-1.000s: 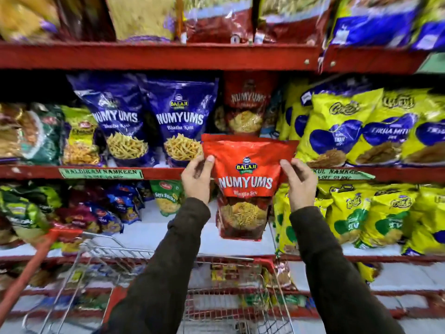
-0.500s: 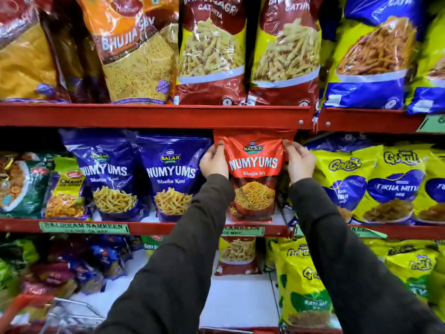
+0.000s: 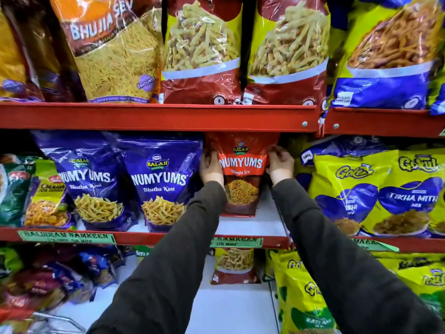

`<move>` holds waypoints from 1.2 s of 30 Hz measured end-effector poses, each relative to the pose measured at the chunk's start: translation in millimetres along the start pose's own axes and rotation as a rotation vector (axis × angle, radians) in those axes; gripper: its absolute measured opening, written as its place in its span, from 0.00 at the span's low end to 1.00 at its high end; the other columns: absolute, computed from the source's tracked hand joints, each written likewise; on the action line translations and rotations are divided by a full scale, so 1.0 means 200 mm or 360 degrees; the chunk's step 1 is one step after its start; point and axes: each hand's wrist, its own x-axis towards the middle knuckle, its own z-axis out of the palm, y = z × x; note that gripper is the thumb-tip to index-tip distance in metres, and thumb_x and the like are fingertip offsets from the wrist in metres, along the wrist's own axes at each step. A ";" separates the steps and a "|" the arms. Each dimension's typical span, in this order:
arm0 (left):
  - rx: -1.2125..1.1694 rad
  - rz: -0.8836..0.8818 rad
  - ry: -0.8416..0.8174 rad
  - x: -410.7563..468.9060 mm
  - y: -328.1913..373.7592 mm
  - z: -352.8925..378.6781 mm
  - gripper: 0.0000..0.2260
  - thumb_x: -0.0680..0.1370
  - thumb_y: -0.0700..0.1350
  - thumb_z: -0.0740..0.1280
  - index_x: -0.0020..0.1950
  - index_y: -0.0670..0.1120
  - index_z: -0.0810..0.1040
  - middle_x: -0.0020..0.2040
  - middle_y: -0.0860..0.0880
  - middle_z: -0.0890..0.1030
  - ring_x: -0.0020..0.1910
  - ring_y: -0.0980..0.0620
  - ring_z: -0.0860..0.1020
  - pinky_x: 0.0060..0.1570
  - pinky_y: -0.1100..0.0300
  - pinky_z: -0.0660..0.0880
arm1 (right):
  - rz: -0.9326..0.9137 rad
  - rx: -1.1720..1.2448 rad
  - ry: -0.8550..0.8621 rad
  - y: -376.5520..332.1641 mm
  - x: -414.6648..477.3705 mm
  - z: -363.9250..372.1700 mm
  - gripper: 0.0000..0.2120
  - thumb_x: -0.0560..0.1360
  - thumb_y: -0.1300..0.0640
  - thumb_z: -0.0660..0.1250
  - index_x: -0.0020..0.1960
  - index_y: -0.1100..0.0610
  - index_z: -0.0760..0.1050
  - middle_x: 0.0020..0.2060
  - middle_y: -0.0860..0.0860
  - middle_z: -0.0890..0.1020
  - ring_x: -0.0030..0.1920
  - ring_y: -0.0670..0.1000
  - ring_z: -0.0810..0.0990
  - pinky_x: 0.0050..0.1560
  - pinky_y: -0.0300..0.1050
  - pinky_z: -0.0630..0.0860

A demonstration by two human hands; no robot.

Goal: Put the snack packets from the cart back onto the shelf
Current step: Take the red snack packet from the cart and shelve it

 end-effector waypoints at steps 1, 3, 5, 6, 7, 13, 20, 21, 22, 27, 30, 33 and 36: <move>0.0097 0.0023 -0.0034 0.00 -0.03 -0.02 0.23 0.80 0.49 0.62 0.75 0.45 0.66 0.73 0.42 0.72 0.70 0.43 0.72 0.60 0.59 0.68 | -0.0003 0.0000 -0.0050 0.03 -0.01 -0.01 0.17 0.78 0.59 0.64 0.63 0.65 0.74 0.54 0.60 0.81 0.53 0.56 0.78 0.62 0.58 0.74; 0.0192 0.0003 -0.0075 0.00 -0.10 -0.06 0.25 0.80 0.55 0.59 0.76 0.49 0.64 0.75 0.44 0.70 0.72 0.43 0.70 0.62 0.60 0.65 | 0.0040 -0.0035 -0.0154 0.08 -0.06 -0.04 0.21 0.78 0.49 0.63 0.66 0.60 0.73 0.61 0.57 0.79 0.59 0.54 0.77 0.65 0.53 0.72; 0.0171 -0.0147 -0.0136 -0.01 -0.17 -0.10 0.27 0.79 0.61 0.56 0.77 0.52 0.63 0.76 0.45 0.67 0.74 0.42 0.67 0.73 0.52 0.62 | 0.0110 -0.0019 -0.0209 0.16 -0.11 -0.07 0.22 0.78 0.43 0.59 0.68 0.52 0.70 0.67 0.54 0.76 0.68 0.54 0.73 0.70 0.50 0.67; 0.0141 -0.0230 -0.0162 -0.01 -0.21 -0.13 0.30 0.78 0.64 0.55 0.77 0.52 0.61 0.77 0.45 0.67 0.74 0.42 0.66 0.75 0.46 0.61 | 0.0182 0.0015 -0.0237 0.20 -0.13 -0.09 0.26 0.78 0.40 0.57 0.72 0.51 0.67 0.70 0.53 0.72 0.71 0.54 0.69 0.72 0.50 0.64; 0.0119 -0.0296 -0.0190 -0.01 -0.25 -0.15 0.32 0.77 0.66 0.54 0.78 0.52 0.60 0.77 0.45 0.66 0.75 0.42 0.65 0.75 0.43 0.61 | 0.0264 0.0050 -0.0271 0.26 -0.14 -0.10 0.29 0.78 0.39 0.55 0.74 0.51 0.63 0.73 0.52 0.69 0.73 0.53 0.67 0.73 0.49 0.62; 0.0016 -0.0438 -0.0376 -0.07 -0.38 -0.25 0.29 0.79 0.63 0.54 0.75 0.49 0.66 0.75 0.44 0.69 0.74 0.43 0.67 0.76 0.44 0.61 | 0.0560 0.0096 -0.0505 0.40 -0.24 -0.14 0.33 0.75 0.32 0.55 0.73 0.50 0.67 0.69 0.51 0.75 0.69 0.55 0.73 0.71 0.56 0.68; 0.0010 -0.0465 -0.0535 -0.19 -0.34 -0.29 0.26 0.81 0.59 0.52 0.73 0.44 0.70 0.70 0.39 0.74 0.70 0.40 0.72 0.74 0.43 0.65 | 0.0521 0.0084 -0.0507 0.35 -0.37 -0.19 0.32 0.76 0.32 0.54 0.73 0.48 0.66 0.70 0.52 0.74 0.69 0.55 0.74 0.65 0.55 0.73; 0.0039 -0.0417 -0.0534 -0.22 -0.33 -0.31 0.26 0.82 0.58 0.52 0.73 0.44 0.70 0.70 0.39 0.74 0.70 0.41 0.73 0.73 0.43 0.65 | 0.0503 0.0084 -0.0494 0.35 -0.39 -0.20 0.30 0.76 0.33 0.54 0.72 0.48 0.67 0.70 0.52 0.75 0.68 0.56 0.74 0.63 0.55 0.74; 0.0081 -0.0373 -0.0535 -0.25 -0.32 -0.33 0.25 0.82 0.58 0.52 0.73 0.45 0.69 0.71 0.40 0.74 0.70 0.42 0.72 0.74 0.44 0.65 | 0.0490 0.0058 -0.0485 0.33 -0.42 -0.22 0.28 0.77 0.34 0.54 0.71 0.48 0.68 0.69 0.53 0.75 0.67 0.56 0.75 0.62 0.55 0.75; 0.0230 -0.0313 -0.0602 -0.33 -0.32 -0.41 0.28 0.81 0.60 0.50 0.74 0.45 0.68 0.71 0.42 0.74 0.71 0.44 0.71 0.74 0.44 0.64 | 0.0517 0.0028 -0.0473 0.31 -0.51 -0.29 0.30 0.77 0.35 0.54 0.72 0.52 0.67 0.70 0.54 0.73 0.66 0.55 0.75 0.56 0.52 0.77; 0.0283 -0.0277 -0.0592 -0.38 -0.29 -0.43 0.26 0.82 0.59 0.51 0.73 0.45 0.69 0.70 0.42 0.75 0.65 0.47 0.75 0.69 0.51 0.69 | 0.0538 0.0013 -0.0452 0.29 -0.56 -0.30 0.32 0.78 0.36 0.53 0.76 0.53 0.62 0.73 0.55 0.69 0.72 0.57 0.70 0.69 0.58 0.70; 0.0391 -0.0267 -0.0619 -0.41 -0.27 -0.44 0.26 0.82 0.58 0.51 0.74 0.45 0.68 0.71 0.42 0.74 0.67 0.46 0.73 0.70 0.51 0.68 | 0.0528 0.0013 -0.0490 0.27 -0.60 -0.30 0.30 0.79 0.38 0.53 0.76 0.53 0.62 0.74 0.55 0.69 0.72 0.57 0.69 0.70 0.59 0.69; 0.0503 -0.0268 -0.0639 -0.43 -0.22 -0.46 0.25 0.83 0.56 0.50 0.75 0.44 0.65 0.74 0.43 0.70 0.73 0.45 0.68 0.75 0.47 0.63 | 0.0544 -0.0080 -0.0549 0.22 -0.63 -0.32 0.28 0.80 0.39 0.53 0.75 0.52 0.63 0.73 0.55 0.70 0.71 0.57 0.70 0.64 0.54 0.72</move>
